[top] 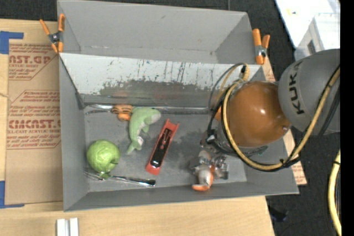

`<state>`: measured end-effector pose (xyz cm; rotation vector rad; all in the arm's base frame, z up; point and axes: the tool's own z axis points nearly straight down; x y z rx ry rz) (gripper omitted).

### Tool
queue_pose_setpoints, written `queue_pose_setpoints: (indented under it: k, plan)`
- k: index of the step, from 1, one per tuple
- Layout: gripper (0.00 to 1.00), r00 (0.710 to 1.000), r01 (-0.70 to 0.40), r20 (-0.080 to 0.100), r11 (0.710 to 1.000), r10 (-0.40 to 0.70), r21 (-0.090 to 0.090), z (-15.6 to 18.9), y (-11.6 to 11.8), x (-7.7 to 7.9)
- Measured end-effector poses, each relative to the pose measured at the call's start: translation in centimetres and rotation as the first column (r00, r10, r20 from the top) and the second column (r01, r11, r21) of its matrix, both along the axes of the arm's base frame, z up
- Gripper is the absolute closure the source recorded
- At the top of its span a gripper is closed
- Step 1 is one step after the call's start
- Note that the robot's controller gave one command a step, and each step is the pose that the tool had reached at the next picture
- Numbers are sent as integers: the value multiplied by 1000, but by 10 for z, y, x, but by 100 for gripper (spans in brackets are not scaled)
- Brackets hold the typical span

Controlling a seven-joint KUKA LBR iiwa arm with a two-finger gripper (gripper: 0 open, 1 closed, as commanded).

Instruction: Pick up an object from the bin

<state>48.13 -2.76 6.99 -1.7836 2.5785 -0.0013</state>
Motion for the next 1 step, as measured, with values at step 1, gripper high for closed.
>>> queue_pose_setpoints:
  k: [1]
  plan:
    - [100,1000,0,-2,1000,0,1,8,1,-1]
